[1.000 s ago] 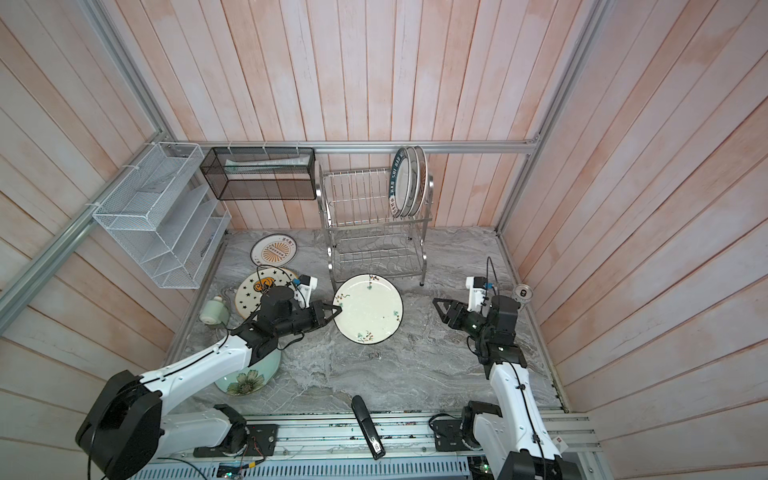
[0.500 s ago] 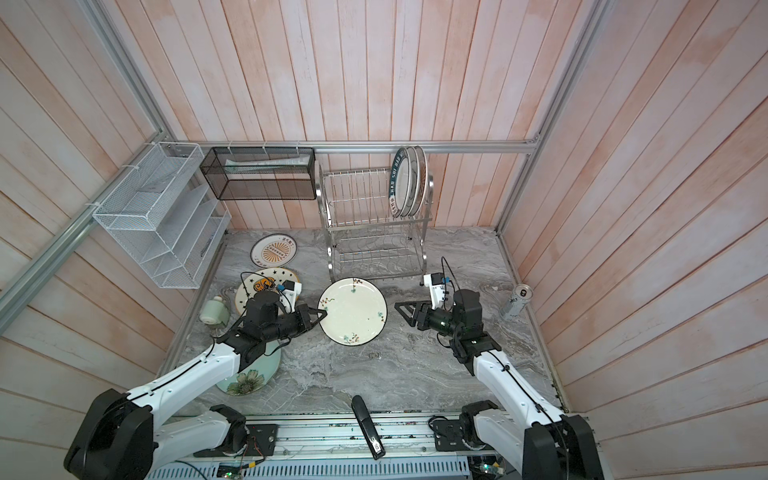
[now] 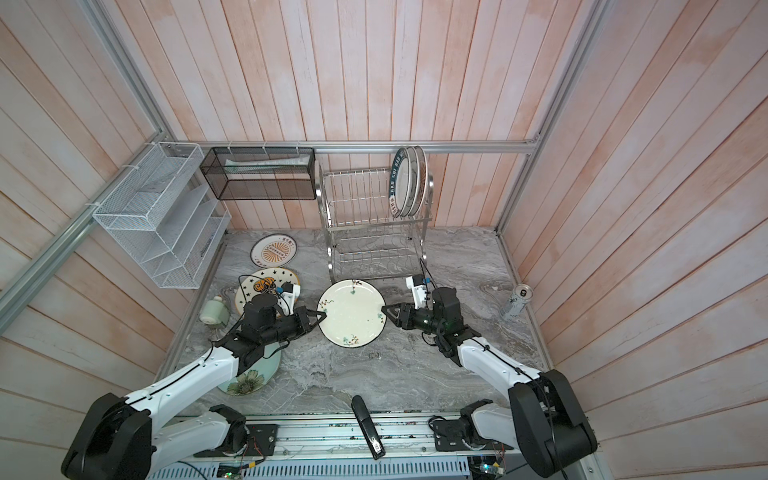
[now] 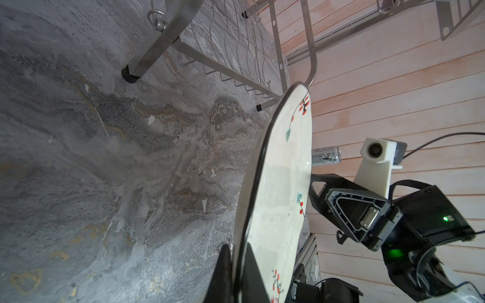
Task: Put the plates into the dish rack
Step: 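Raise the plate upright with the left gripper while the right gripper approaches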
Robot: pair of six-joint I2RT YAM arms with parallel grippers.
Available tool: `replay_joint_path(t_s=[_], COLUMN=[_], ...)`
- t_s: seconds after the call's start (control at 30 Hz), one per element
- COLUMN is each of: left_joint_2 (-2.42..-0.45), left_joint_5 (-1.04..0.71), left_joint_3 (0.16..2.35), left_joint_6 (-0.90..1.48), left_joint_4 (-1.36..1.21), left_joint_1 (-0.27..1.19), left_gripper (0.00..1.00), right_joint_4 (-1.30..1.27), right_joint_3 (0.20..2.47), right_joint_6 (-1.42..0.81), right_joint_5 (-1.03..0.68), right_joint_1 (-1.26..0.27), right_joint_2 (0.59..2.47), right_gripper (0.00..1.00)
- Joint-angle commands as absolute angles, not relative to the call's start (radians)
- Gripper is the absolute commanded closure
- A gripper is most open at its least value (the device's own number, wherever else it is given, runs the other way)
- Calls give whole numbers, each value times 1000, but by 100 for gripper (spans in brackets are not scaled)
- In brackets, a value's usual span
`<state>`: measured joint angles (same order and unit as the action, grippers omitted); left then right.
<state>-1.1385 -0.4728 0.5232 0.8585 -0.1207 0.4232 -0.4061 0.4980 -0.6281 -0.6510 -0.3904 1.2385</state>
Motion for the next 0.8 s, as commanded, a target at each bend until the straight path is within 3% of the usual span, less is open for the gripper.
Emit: replay_joint_path(t_s=[0.0, 0.6, 0.77], left_joint_2=[-1092, -1080, -1077], left_joint_5=[-522, -505, -502], left_joint_3=[535, 476, 474], left_joint_6=[878, 919, 919], left_joint_4=[-262, -357, -360], left_joint_1=[416, 413, 412], left_gripper=[100, 100, 100], right_joint_4=[-459, -588, -614], right_joint_3=[526, 557, 566], right_joint_6=[-646, -743, -762], right_joint_5=[-637, -710, -739], right_joint_1=[-405, -462, -472], right_joint_2=[1256, 1340, 1360], right_gripper=[57, 70, 78])
